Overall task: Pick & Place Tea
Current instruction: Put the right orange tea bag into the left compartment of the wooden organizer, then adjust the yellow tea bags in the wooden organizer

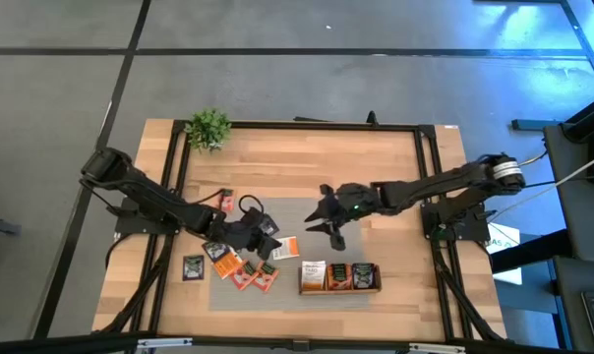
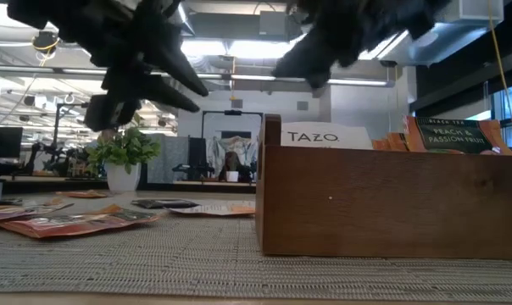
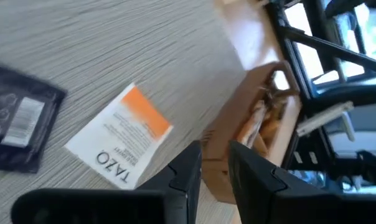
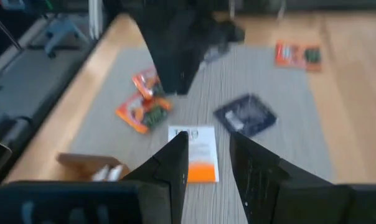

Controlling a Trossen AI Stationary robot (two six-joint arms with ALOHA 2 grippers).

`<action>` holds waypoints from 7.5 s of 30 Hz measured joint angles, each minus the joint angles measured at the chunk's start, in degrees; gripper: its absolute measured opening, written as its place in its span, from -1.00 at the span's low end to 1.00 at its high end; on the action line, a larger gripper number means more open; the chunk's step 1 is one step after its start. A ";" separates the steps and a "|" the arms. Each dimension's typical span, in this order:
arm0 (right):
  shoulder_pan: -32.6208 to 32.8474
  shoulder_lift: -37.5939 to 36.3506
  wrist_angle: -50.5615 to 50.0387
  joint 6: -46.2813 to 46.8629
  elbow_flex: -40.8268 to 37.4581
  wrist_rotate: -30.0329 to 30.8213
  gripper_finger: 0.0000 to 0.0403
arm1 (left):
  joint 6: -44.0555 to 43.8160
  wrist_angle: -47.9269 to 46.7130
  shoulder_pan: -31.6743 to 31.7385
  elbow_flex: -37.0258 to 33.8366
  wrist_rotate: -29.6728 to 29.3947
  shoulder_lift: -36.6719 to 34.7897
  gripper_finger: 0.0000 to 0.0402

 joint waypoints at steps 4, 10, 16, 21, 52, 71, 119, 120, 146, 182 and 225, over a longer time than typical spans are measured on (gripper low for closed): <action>0.00 7.15 3.10 0.23 -0.07 0.00 -0.40 | -4.61 -0.73 0.00 0.02 -0.45 1.24 -0.54; 0.00 14.52 6.91 0.15 -0.07 -0.05 -0.40 | -9.84 -4.85 0.00 0.00 -0.30 2.46 -0.25; 0.32 18.53 11.15 0.02 -0.04 -5.04 -0.40 | -11.92 -3.54 -0.03 0.02 -2.25 3.07 -0.03; 1.21 21.64 15.61 0.06 -0.02 -6.21 -0.40 | -11.99 -3.27 -0.11 0.04 -2.27 3.04 -0.01; 1.86 26.96 17.82 2.93 0.04 -6.08 -0.40 | -32.36 -2.48 -0.11 0.07 3.77 12.43 -0.07; 1.86 26.96 17.35 3.10 0.04 -6.08 -0.40 | -32.12 4.71 0.04 0.07 -1.91 15.33 -0.64; 16.25 -15.09 -38.80 16.67 -0.07 1.81 -0.40 | 39.41 -70.09 7.09 84.51 33.15 39.52 -0.99; 16.75 -15.09 -39.01 17.17 -0.07 2.46 -0.40 | 40.46 -71.33 7.33 85.74 33.74 40.38 -0.99; 20.37 -15.09 -40.10 22.72 -0.07 9.11 -0.40 | 55.91 -73.33 8.97 86.29 36.36 49.31 -0.99; 20.37 -15.09 -38.00 22.89 -0.04 8.92 -0.40 | 55.79 -75.18 9.01 86.27 37.50 49.74 -0.98; 32.42 -15.00 -23.80 20.87 2.94 10.38 -0.40 | 55.43 -59.49 2.86 92.80 17.09 41.74 -0.46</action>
